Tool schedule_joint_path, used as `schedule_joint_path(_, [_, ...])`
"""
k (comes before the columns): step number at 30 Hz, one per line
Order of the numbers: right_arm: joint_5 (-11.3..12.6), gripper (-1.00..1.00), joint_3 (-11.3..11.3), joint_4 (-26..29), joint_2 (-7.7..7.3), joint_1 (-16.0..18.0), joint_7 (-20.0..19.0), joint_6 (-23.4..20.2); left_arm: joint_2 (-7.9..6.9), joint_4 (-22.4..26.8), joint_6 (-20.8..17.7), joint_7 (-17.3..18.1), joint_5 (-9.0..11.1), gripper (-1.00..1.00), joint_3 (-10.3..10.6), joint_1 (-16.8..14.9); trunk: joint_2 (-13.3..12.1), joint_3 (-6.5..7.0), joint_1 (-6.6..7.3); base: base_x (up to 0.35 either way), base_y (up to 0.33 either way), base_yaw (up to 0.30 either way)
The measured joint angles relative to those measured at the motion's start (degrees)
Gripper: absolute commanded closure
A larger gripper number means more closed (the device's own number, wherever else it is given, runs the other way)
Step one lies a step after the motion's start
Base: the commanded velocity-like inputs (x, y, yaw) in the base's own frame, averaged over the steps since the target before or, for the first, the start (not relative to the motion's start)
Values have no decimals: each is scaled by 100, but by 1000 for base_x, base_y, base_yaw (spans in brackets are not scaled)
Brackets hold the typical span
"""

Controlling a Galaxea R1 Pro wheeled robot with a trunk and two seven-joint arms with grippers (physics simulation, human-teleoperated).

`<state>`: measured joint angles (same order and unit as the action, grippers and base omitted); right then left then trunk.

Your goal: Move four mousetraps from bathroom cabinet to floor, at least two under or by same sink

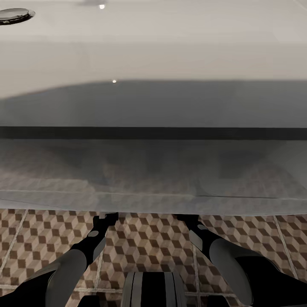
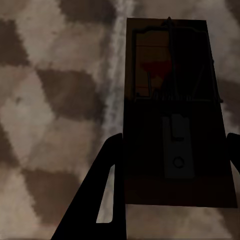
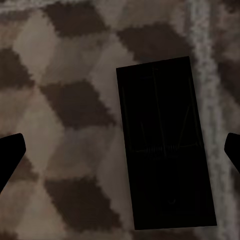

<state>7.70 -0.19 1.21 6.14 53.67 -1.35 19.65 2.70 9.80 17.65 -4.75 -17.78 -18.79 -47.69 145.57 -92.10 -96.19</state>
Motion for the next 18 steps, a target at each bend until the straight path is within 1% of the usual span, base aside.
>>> schedule_joint_path(12, [0,-100,0,0,0,0,0,8,0,-7,10,0,-4,100,0,0,0,0,0,0,0,0])
schedule_joint_path(18, [0,-100,0,0,0,0,0,9,0,-35,260,4,-8,100,-9,0,0,0,0,0,0,0])
